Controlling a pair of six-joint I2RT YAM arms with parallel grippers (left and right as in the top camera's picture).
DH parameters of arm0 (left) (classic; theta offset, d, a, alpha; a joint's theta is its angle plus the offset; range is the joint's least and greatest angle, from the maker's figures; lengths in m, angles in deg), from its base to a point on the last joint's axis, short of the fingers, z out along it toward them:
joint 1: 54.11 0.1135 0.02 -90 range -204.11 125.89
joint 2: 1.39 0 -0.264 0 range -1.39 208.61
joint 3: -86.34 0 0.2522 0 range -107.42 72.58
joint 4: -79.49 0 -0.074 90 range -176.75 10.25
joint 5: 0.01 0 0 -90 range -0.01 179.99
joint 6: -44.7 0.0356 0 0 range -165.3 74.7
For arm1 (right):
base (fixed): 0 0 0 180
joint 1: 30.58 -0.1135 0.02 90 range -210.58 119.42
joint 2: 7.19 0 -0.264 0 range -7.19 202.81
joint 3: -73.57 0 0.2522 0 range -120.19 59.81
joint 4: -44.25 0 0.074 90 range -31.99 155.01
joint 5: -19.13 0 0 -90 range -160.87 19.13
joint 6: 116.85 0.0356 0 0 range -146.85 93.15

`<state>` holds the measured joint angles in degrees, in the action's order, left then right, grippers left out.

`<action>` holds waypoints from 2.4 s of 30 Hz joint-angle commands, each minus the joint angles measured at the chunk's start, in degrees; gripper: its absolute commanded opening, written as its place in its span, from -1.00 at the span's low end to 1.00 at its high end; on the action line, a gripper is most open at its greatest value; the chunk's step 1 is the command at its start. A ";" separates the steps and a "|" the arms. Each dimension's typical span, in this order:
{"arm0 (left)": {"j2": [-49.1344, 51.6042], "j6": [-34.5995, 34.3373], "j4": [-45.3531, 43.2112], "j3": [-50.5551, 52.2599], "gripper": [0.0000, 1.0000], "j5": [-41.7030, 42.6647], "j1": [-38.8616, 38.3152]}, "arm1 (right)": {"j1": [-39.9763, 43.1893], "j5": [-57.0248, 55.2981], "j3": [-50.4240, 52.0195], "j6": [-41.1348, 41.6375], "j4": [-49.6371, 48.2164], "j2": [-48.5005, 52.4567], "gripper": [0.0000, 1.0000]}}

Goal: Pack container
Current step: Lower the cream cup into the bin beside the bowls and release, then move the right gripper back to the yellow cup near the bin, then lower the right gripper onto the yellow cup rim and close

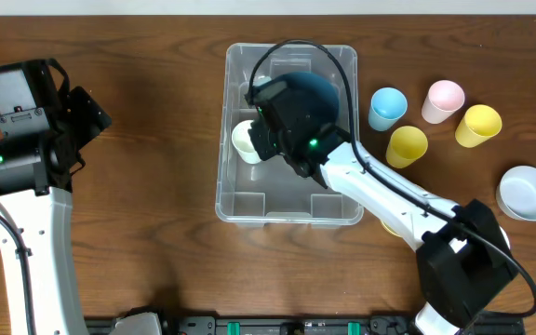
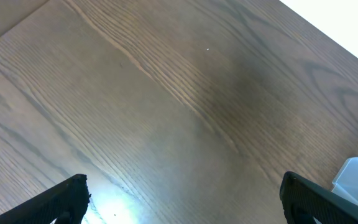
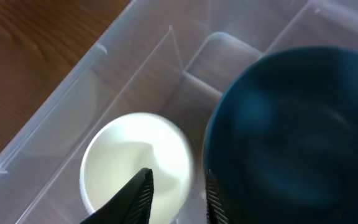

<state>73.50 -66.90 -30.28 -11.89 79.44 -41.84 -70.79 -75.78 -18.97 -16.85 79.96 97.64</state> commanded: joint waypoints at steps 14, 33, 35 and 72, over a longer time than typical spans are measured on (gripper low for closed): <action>0.33 -0.07 0.07 -0.61 0.96 -0.63 0.26 | 20.46 -10.60 -18.69 11.72 37.99 -3.37 -0.33; 0.33 -0.04 0.07 -0.61 0.96 -0.63 0.24 | 41.16 2.01 -8.57 2.75 45.86 -3.28 -0.26; 0.33 -0.07 0.07 -0.61 0.96 -0.63 0.26 | 41.51 7.17 -5.57 -1.38 43.01 -3.28 -0.22; 0.33 -0.07 0.09 -0.61 0.96 -0.63 0.26 | 41.22 6.97 7.39 -3.87 25.40 -3.28 0.00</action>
<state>73.50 -66.90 -30.28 -11.89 79.44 -41.84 -29.52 -68.70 -10.73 -20.00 105.38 95.11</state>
